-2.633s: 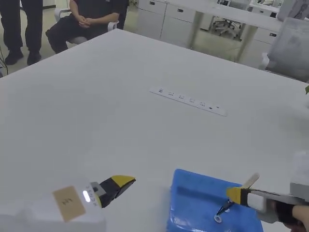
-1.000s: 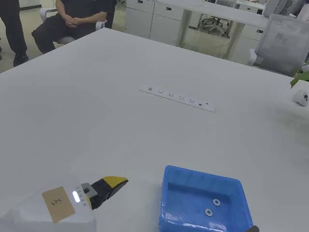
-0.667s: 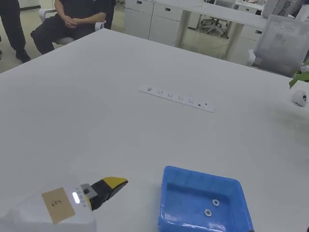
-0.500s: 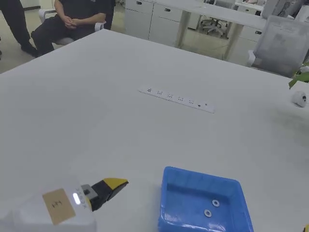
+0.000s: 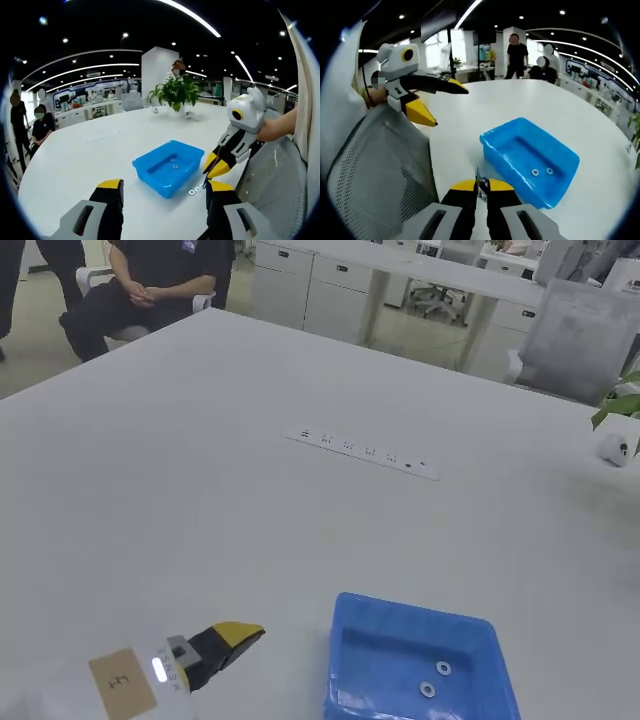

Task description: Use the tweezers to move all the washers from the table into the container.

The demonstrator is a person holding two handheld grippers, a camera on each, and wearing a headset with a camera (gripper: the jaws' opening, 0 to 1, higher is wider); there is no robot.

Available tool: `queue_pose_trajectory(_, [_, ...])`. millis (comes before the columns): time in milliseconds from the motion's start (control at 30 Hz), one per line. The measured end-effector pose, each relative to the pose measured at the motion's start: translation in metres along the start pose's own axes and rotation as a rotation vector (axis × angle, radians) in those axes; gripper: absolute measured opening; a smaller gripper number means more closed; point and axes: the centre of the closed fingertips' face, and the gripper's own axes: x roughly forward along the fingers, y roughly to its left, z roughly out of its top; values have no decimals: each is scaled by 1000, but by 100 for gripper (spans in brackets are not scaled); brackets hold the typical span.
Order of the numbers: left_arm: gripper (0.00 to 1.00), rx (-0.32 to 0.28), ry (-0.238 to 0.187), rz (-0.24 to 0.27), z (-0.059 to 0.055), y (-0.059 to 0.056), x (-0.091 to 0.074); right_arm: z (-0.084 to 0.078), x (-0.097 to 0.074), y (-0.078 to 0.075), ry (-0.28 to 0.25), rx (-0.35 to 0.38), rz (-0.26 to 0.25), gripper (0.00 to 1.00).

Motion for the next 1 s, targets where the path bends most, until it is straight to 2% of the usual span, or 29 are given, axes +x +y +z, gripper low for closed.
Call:
queue_pose_trajectory(200, [68,-10,-16,-8,3,-2,0,-3,-2,0,11,-49,-2,2])
queue_pose_trajectory(267, [68,-12,-17,-9,3,-2,0,-3,-2,1,5,-22,10,2])
queue_pose_trajectory(333, [68,-11,-18,-6,3,-1,-1,-3,-2,-4,5,-16,-11,2])
queue_pose_trajectory(400, [68,-14,-20,-6,3,-1,-1,-2,-1,-7,5,32,-20,2])
queue_pose_trajectory(500, [68,-12,-19,-2,2,-1,-1,2,0,-8,20,22,-34,2])
queue_pose_trajectory(633, [68,-13,-19,4,2,0,-1,18,-4,-7,-14,43,-17,2])
queue_pose_trajectory(767, [68,-15,-24,7,3,1,-2,28,-9,-11,-21,60,-16,2])
queue_pose_trajectory(933, [68,-17,-25,12,3,2,-1,47,-16,-10,-84,142,22,2])
queue_pose_trajectory(1000, [68,-18,-28,15,3,2,-2,53,-19,-14,-99,146,14,2])
